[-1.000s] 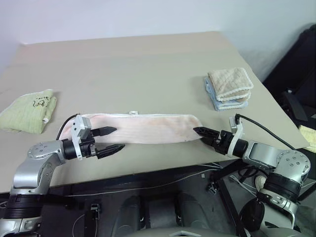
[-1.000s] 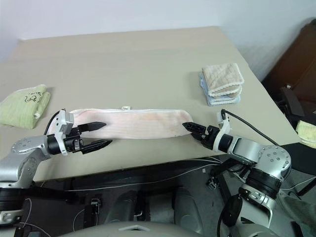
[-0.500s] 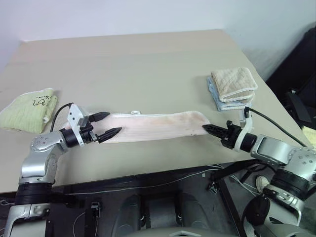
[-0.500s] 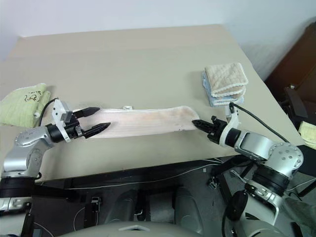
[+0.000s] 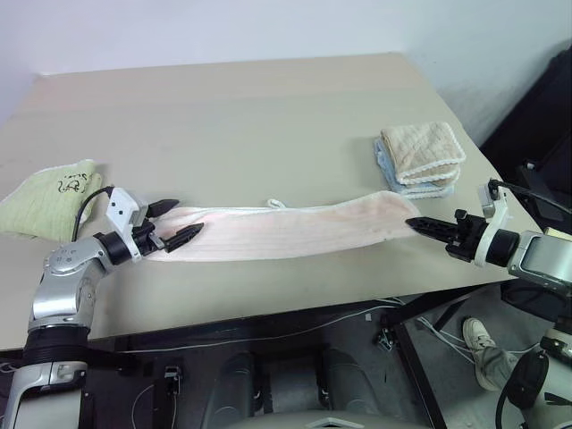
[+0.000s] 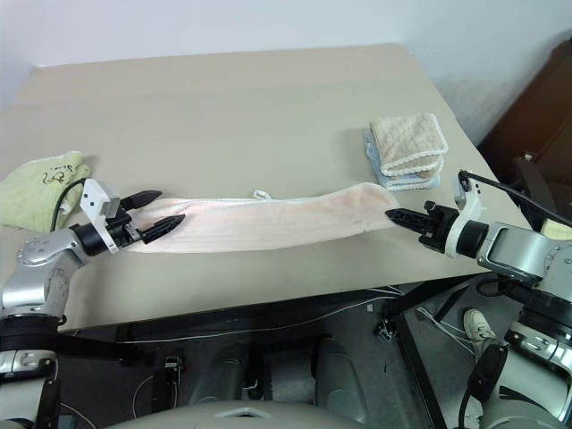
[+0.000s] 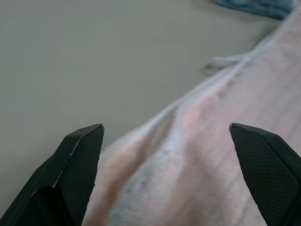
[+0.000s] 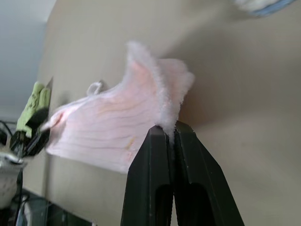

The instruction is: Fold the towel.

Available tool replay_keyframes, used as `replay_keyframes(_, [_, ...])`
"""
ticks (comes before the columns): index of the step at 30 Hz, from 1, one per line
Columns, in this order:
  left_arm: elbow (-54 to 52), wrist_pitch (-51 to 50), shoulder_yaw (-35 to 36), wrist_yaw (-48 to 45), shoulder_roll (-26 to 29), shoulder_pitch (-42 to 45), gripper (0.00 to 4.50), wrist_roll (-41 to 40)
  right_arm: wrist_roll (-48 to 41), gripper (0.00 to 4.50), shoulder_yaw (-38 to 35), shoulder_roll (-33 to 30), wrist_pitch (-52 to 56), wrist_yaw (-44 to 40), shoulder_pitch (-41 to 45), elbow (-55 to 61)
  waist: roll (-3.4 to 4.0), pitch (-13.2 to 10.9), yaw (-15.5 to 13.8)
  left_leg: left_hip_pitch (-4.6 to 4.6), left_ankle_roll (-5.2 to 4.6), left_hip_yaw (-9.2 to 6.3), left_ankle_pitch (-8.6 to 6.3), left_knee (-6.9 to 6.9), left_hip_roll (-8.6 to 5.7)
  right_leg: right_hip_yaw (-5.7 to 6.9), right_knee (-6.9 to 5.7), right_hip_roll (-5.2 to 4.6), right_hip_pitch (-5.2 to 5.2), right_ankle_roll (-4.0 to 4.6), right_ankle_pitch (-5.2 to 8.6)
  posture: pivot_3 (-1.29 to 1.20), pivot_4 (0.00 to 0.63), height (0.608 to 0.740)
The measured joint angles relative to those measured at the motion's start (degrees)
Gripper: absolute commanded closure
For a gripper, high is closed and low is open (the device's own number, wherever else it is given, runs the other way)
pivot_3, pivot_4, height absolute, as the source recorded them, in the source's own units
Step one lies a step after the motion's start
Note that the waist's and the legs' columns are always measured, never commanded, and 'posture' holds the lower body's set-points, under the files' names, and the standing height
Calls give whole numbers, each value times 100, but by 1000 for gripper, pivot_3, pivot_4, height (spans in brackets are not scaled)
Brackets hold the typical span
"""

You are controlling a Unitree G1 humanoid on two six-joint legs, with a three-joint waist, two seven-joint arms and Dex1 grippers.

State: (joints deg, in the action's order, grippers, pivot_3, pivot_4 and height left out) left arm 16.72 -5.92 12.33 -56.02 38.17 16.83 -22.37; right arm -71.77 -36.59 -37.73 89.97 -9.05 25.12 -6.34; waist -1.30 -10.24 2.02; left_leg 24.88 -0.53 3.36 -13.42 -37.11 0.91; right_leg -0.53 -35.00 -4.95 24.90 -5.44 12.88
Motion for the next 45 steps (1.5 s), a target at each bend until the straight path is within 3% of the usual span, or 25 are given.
replay_keyframes(8, [864,740,14,720,-52,332,0,565,78,4467,44,-184,-34,-305,-137,248,-1,0,-103,0,0,1,0,-2,0,0,-3,0,2,-5,-1,0,150,740])
replay_keyframes(13, [624,579,206,741,-488,310,0,33,-100,4467,118,-219,-42,-508,-147,802,-4,-2,-138,4,0,-4,0,-6,0,2,-4,-4,1,-5,-1,0,150,740])
replay_keyframes(18, [315,345,658,999,-592,550,0,-480,-323,4467,618,-367,-51,-664,-40,1707,-7,-1,-112,2,0,-7,0,-10,2,4,-8,-3,-1,-6,-2,0,150,740])
replay_keyframes(25, [11,229,663,1033,-641,520,0,-563,-349,4467,1375,-302,-216,-585,337,1990,-8,-1,-134,3,0,-6,0,-13,1,6,-7,-2,-2,-6,-2,0,150,740])
replay_keyframes(31, [-292,123,557,1079,-707,402,0,-546,-330,4467,1801,-29,-353,-420,763,1950,-8,-1,-128,3,0,-8,0,-13,1,7,-8,-3,-2,0,1,0,150,740])
replay_keyframes(38, [-317,120,505,1100,-701,403,0,-464,-243,4467,2541,778,-409,-226,1089,1760,-8,-1,-111,3,0,-8,0,-12,2,7,-9,-4,-1,-2,0,0,150,740])
replay_keyframes(45, [-309,134,480,1098,-702,411,0,-411,627,4467,3260,1249,-831,-249,1166,1659,-8,-1,-119,4,0,-8,0,-13,0,10,-10,-5,0,-2,-1,0,150,740])
